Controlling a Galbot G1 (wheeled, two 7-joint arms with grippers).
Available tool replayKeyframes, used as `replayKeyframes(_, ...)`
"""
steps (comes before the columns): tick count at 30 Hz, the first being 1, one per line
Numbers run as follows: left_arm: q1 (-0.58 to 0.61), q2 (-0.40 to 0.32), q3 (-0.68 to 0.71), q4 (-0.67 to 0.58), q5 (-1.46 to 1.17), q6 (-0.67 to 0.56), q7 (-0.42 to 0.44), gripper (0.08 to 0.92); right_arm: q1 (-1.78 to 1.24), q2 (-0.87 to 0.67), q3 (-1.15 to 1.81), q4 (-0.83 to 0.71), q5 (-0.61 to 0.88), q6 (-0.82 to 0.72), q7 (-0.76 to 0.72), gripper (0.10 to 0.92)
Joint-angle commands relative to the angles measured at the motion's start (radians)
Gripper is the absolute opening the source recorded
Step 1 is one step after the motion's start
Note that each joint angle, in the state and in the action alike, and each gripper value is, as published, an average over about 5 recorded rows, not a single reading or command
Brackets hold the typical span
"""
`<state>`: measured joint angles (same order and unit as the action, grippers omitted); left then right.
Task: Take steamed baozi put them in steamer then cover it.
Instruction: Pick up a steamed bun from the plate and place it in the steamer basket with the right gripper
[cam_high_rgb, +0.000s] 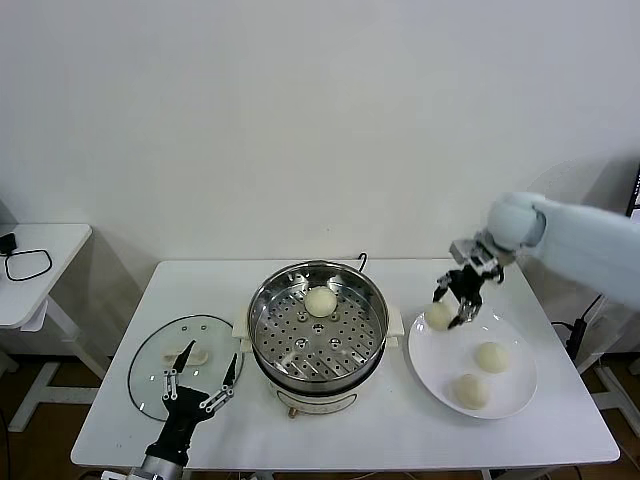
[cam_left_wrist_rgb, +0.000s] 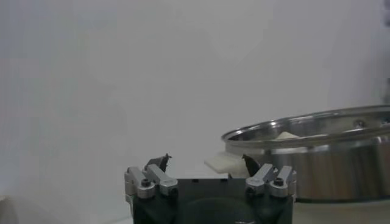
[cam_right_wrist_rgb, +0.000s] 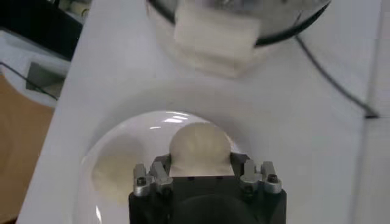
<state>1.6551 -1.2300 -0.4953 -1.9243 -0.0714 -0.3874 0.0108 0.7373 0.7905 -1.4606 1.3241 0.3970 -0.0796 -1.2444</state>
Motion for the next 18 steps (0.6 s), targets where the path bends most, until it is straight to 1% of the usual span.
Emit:
replayKeyframes(1, -0.003, 0.005, 0.000, 0.002, 0.001, -0.001, 0.001, 0.823, 0.273, 0.204, -0.092, 0.073, 0.236, -0.072, -0.039, 0.670)
replayKeyframes(3, -0.005, 0.006, 0.002, 0.002, 0.001, -0.001, 0.000, 0.823, 0.254, 0.250, -0.094, 0.098, 0.304, -0.108, 0.016, 0.670)
replayKeyframes(6, -0.010, 0.006, 0.008, 0.003, 0.001, 0.000, -0.001, 0.823, 0.207, 0.318, -0.096, 0.117, 0.359, -0.150, 0.093, 0.670)
replayKeyframes(13, -0.024, 0.006, 0.018, 0.019, 0.001, 0.001, -0.003, 0.823, 0.094, 0.470, -0.113, 0.117, 0.381, -0.220, 0.225, 0.670)
replayKeyframes(18, -0.028, 0.006, 0.016, 0.020, 0.000, 0.001, -0.003, 0.823, 0.042, 0.553, -0.130, 0.085, 0.382, -0.258, 0.306, 0.670)
